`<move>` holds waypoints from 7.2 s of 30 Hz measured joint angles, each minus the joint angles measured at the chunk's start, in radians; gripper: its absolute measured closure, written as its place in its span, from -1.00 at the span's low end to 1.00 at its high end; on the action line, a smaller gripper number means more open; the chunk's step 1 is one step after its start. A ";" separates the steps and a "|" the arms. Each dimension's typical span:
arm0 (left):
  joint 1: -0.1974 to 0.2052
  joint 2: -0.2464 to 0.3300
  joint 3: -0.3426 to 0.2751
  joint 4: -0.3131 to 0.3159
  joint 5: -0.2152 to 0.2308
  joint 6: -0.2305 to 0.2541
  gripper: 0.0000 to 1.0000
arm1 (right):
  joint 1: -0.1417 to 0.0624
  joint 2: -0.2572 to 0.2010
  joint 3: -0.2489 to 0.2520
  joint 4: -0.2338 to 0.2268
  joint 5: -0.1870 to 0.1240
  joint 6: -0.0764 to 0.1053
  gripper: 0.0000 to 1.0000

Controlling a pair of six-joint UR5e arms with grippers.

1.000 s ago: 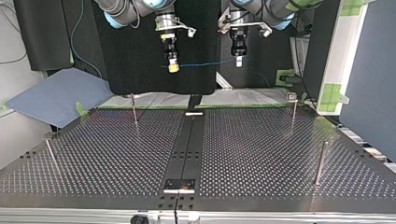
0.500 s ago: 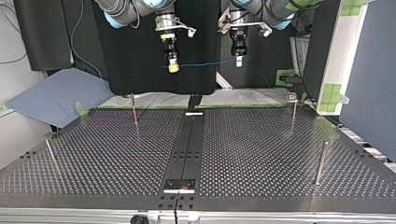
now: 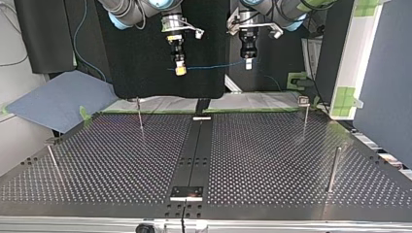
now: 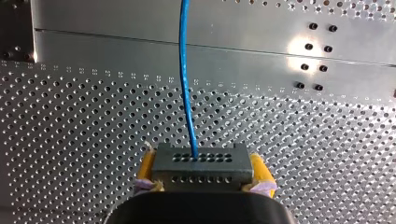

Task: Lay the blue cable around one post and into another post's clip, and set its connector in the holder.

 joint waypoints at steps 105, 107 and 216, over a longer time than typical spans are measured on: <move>0.000 0.000 0.000 0.000 0.000 0.000 1.00 | 0.000 0.000 0.000 0.000 0.000 0.000 0.25; 0.000 0.000 0.000 0.000 0.000 0.000 1.00 | 0.000 0.000 0.000 0.000 0.000 0.000 0.25; 0.096 0.199 0.021 -0.180 0.061 -0.148 1.00 | 0.055 -0.111 -0.092 0.239 -0.012 0.100 0.06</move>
